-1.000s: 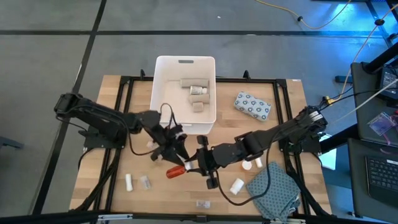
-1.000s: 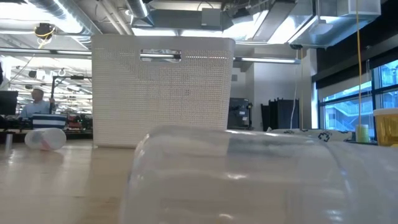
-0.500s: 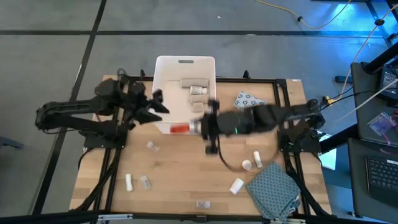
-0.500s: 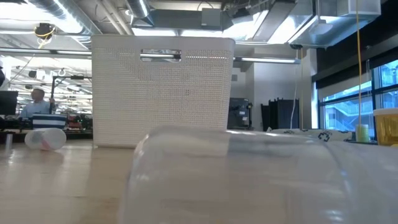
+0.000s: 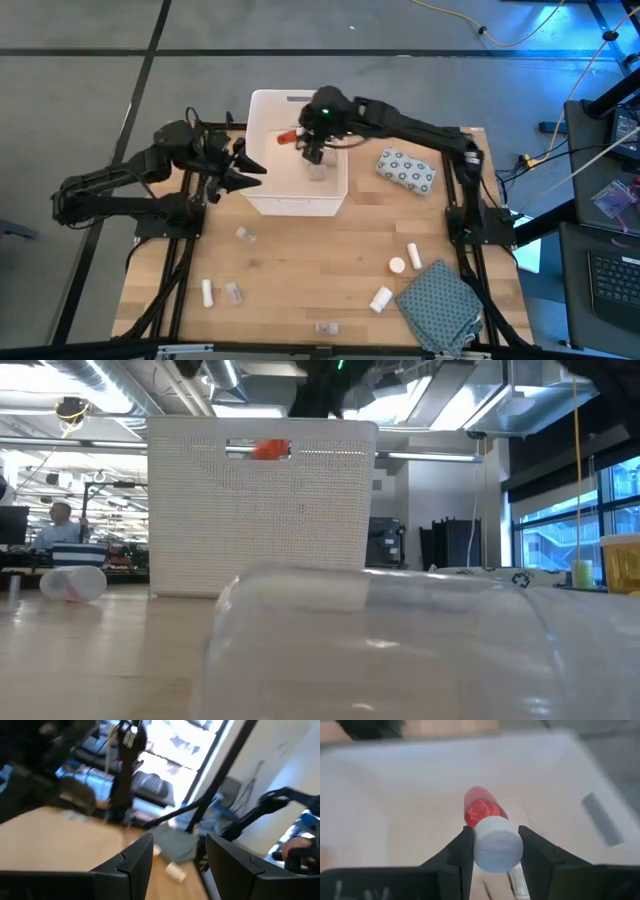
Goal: Pick & place medical supplies in basket/bin
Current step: Put the orange pill bottle into the white bin
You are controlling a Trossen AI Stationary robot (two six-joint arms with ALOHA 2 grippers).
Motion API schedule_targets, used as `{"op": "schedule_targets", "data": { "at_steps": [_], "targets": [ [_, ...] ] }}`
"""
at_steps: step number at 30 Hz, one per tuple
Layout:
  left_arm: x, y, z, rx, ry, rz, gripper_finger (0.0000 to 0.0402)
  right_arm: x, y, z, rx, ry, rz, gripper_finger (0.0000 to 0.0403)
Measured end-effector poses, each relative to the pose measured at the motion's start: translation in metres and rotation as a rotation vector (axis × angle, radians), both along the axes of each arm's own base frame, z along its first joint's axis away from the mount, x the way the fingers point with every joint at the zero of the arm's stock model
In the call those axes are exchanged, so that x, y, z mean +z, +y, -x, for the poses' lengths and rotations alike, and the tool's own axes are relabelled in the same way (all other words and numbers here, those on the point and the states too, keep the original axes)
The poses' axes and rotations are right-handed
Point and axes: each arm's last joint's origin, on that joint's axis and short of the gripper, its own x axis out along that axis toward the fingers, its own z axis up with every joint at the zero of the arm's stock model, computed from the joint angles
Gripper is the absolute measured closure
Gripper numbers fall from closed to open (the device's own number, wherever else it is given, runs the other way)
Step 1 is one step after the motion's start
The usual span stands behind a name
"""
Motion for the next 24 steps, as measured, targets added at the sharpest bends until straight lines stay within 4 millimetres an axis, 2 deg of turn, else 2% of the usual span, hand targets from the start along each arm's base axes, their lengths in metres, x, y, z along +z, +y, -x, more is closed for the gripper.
{"op": "schedule_targets", "data": {
  "at_steps": [5,11,19,24],
  "targets": [
    [-0.011,0.007,0.002,0.094,0.102,-0.019,0.0226,-0.062,-0.032,-0.021,-0.048,0.135,-0.046,0.0280],
    [-0.014,0.012,0.004,0.171,0.140,-0.021,0.0226,-0.110,-0.050,-0.030,-0.040,0.262,-0.058,0.0280],
    [-0.015,0.014,0.004,0.234,0.146,-0.010,0.0226,-0.136,-0.058,-0.035,-0.030,0.316,-0.061,0.0264],
    [-0.015,0.015,0.004,0.281,0.149,-0.014,0.0226,-0.142,-0.060,-0.036,-0.012,0.332,-0.047,0.0265]
  ]
}}
